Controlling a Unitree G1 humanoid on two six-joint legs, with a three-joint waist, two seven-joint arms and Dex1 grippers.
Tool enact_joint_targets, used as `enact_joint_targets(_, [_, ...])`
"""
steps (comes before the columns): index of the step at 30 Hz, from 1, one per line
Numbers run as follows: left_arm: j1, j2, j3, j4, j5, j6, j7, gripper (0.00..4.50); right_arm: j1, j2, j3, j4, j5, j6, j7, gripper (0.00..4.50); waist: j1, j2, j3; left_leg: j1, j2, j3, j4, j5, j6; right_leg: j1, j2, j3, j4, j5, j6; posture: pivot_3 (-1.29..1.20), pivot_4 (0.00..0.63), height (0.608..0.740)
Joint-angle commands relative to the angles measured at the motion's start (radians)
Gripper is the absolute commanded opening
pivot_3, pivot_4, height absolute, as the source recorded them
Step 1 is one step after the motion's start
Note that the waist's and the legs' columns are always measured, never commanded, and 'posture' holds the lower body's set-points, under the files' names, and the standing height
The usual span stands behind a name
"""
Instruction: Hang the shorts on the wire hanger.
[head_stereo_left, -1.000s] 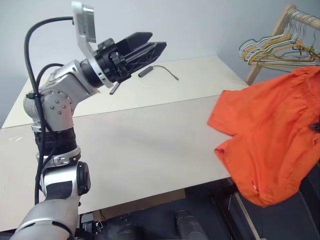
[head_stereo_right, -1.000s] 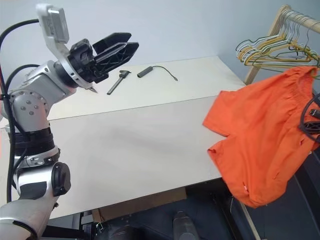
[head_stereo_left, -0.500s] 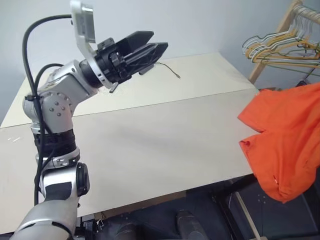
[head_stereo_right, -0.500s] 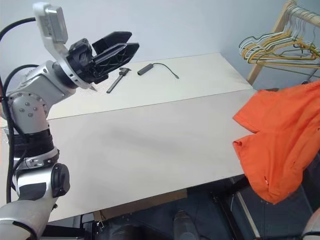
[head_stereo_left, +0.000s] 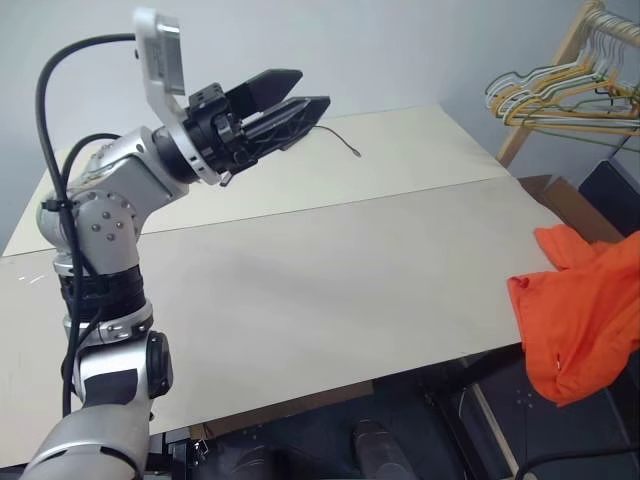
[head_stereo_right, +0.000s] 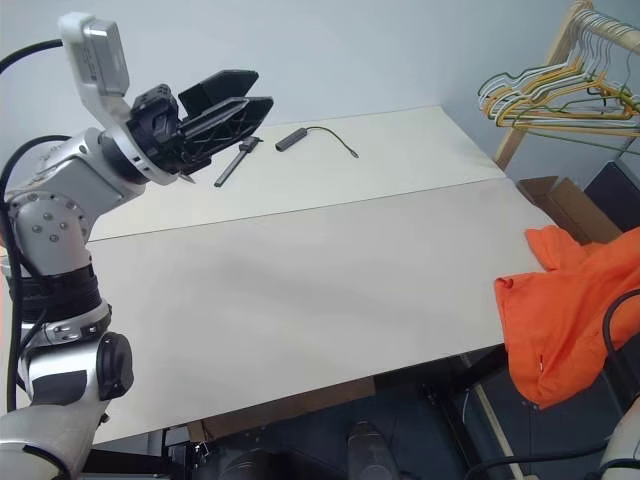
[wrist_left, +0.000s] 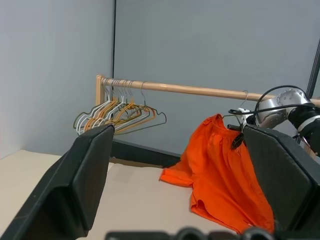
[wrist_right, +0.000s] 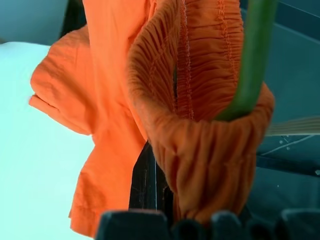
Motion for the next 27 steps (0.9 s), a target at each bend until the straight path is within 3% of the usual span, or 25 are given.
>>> enact_joint_targets(1, [0.0,0.019,0.019,-0.036,-0.018,-0.022,-0.006,4.44,0.008,-0.028,0.024,-0.003,-0.031,-0.043,0.028,0.0,-0.001,0.0,0.0,0.0,0.0,0.0,0.0,0.0,0.0,0.0,0.0,0.0,0.0,0.0,0.0,-0.2,0.088,0.74])
enact_joint_targets(4, [0.005,0.024,0.019,-0.043,-0.02,-0.021,-0.008,4.44,0.026,-0.017,0.041,-0.009,-0.048,-0.047,0.044,0.0,-0.001,0.0,0.0,0.0,0.0,0.0,0.0,0.0,0.0,0.001,0.0,0.0,0.0,0.0,0.0,-0.2,0.087,0.74])
enact_joint_targets(9, [0.007,0.03,0.017,-0.045,-0.019,-0.023,-0.011,4.5,0.047,-0.007,0.096,-0.051,-0.087,-0.091,0.074,1.52,-0.001,0.0,0.0,0.001,0.0,0.0,0.0,0.0,0.0,0.002,0.0,0.0,0.0,0.0,0.001,-0.2,0.086,0.74])
enact_joint_targets(17, [0.001,0.027,0.012,-0.037,-0.015,-0.03,-0.023,4.5,0.097,0.014,0.21,-0.19,-0.148,-0.192,0.149,4.33,-0.002,0.0,0.0,0.002,0.0,0.0,0.0,0.0,0.0,0.002,0.0,0.0,0.0,0.0,0.001,-0.21,0.083,0.74])
enact_joint_targets(27, [0.0,0.029,0.009,-0.033,-0.013,-0.04,-0.034,4.5,0.285,0.123,0.336,-0.604,-0.31,-0.452,0.11,4.46,-0.002,0.003,-0.002,0.002,-0.001,0.0,0.001,0.001,-0.001,0.002,-0.001,0.001,0.001,0.0,0.002,-0.2,0.075,0.74])
